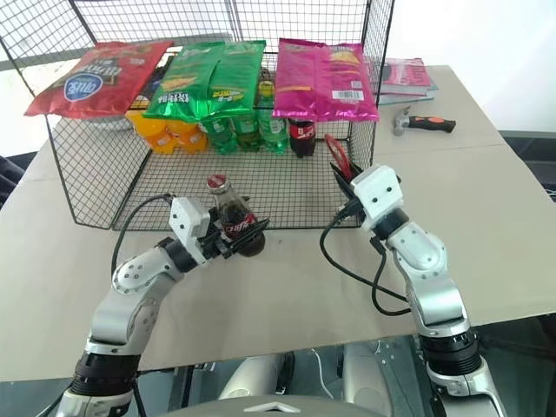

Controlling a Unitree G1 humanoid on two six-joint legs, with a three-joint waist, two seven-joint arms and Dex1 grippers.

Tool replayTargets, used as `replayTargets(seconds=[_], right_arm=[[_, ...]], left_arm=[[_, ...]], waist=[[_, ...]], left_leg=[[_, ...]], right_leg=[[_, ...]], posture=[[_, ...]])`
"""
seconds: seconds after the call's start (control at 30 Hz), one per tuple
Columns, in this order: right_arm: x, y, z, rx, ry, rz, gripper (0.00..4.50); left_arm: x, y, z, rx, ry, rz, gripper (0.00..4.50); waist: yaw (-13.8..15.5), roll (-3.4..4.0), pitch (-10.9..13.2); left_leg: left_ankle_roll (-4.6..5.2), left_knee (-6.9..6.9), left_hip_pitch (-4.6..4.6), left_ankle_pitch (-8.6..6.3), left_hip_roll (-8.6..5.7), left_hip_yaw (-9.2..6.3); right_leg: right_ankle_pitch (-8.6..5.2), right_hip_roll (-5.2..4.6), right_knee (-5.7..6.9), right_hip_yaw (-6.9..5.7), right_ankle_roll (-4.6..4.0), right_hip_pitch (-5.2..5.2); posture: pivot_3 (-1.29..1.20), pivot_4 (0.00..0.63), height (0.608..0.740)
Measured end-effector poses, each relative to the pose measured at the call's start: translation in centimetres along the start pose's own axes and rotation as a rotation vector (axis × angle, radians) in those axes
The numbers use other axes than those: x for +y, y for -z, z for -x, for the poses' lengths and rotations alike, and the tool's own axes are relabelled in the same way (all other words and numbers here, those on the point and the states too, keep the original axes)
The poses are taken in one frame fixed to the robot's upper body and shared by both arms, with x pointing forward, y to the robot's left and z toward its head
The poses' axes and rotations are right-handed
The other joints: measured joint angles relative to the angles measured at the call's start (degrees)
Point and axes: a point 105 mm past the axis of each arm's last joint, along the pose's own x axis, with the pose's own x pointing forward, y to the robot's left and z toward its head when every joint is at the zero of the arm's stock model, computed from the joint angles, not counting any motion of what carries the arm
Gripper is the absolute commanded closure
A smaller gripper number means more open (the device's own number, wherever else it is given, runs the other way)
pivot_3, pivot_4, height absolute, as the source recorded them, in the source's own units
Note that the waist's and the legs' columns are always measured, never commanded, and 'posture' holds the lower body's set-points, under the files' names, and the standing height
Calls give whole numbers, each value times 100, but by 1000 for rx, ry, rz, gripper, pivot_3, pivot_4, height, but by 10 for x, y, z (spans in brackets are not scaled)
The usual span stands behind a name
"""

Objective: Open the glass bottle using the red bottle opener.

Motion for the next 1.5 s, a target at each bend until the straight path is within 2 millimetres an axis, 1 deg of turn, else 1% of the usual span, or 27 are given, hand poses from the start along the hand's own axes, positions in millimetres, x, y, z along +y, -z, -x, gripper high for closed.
replayTargets(seconds=[0.13, 0.3, 0.33, 0.37, 0.4, 0.53, 0.67, 0.93, 1.17, 1.27, 1.33, 1.37, 1.4, 1.43, 1.5], right_arm=[[1, 3, -1, 9, -11, -8, 4500], [4, 3, -1, 6, -29, -15, 4500], [4, 3, -1, 5, -32, -16, 4500], [4, 3, -1, 5, -32, -16, 4500], [4, 3, -2, 5, -35, -16, 4500], [6, 2, -2, 3, -40, -18, 4500], [8, 3, -4, 2, -53, -19, 4500], [10, 5, -5, 11, -70, -20, 4500], [10, 6, -7, 11, -77, -18, 4500], [10, 6, -7, 13, -77, -19, 4500], [10, 7, -7, 14, -77, -19, 4500], [10, 7, -7, 16, -77, -20, 4500], [10, 8, -7, 18, -78, -21, 4500], [11, 8, -8, 17, -81, -21, 4500], [13, 7, -9, 14, -89, -20, 4500]], left_arm=[[-4, 1, 1, -20, -24, -19, 1693], [-8, 2, 1, -38, -29, -13, 1693], [-9, 2, 2, -43, -29, -14, 600], [-9, 1, 2, -47, -28, -16, 440], [-9, -1, 1, -58, -29, -22, 154], [-7, -7, -2, -99, -50, -26, 154], [-7, -27, -5, -224, -71, 33, 154], [-9, -39, -4, -295, -62, 72, 154], [-11, -38, -2, -292, -44, 71, 154], [-12, -37, 0, -289, -39, 65, 935], [-12, -37, 1, -287, -37, 63, 1795], [-13, -37, 1, -289, -36, 61, 2470], [-12, -42, 2, -309, -38, 40, 2798], [-11, -44, 3, -313, -37, 27, 2966], [-11, -46, 3, -325, -35, 9, 3127]], waist=[[-1, 0, 0], [-1, 0, 0], [-1, 0, 0], [0, 0, 0], [0, 0, 0], [-1, 0, -1], [-2, 0, -2], [-2, 0, -3], [-2, 0, -3], [-3, 0, -2], [-3, 0, -3], [-2, 0, -3], [1, -1, -4], [1, 4, -7], [0, 8, -9]], left_leg=[[0, 0, -1, 0, 1, 0], [1, 0, 0, 0, 0, 1], [1, 0, 0, 0, 0, 1], [1, 0, 0, 0, 1, 1], [1, 0, 0, 0, 0, 1], [1, 0, 1, 0, 0, 3], [1, 0, 2, 0, 1, 3], [1, 1, 2, 0, 0, 4], [1, 0, 3, 0, 0, 5], [1, 0, 4, 0, 0, 5], [1, 0, 4, 0, 1, 5], [1, 0, 4, 0, 0, 5], [1, 0, 6, 0, 1, 5], [1, 0, 14, 0, 0, 5], [2, -3, 36, -1, 0, 6]], right_leg=[[0, 0, 0, 0, 0, 0], [0, -1, -1, 1, 0, 0], [0, 0, -1, 1, 0, 0], [0, 0, -1, 1, 0, 0], [0, 0, -1, 0, 0, 0], [1, 0, 0, 1, 0, 1], [1, -1, 0, 1, -1, 1], [1, 0, 0, 1, -1, 2], [1, 1, 0, 1, -1, 3], [1, 1, 0, 2, -1, 3], [1, 1, 0, 2, -1, 3], [1, 1, 0, 2, -1, 3], [1, 1, 0, 1, -1, 6], [0, 0, -1, 2, -1, 14], [0, 1, -5, 2, -1, 37]], posture=[[0, 150, 740], [0, 150, 740], [0, 150, 740], [0, 150, 740], [0, 150, 740], [0, 150, 740], [0, 150, 740], [0, 150, 740], [0, 150, 740], [0, 150, 740], [0, 150, 740], [0, 150, 740], [0, 150, 740], [0, 150, 740], [0, 150, 740]])
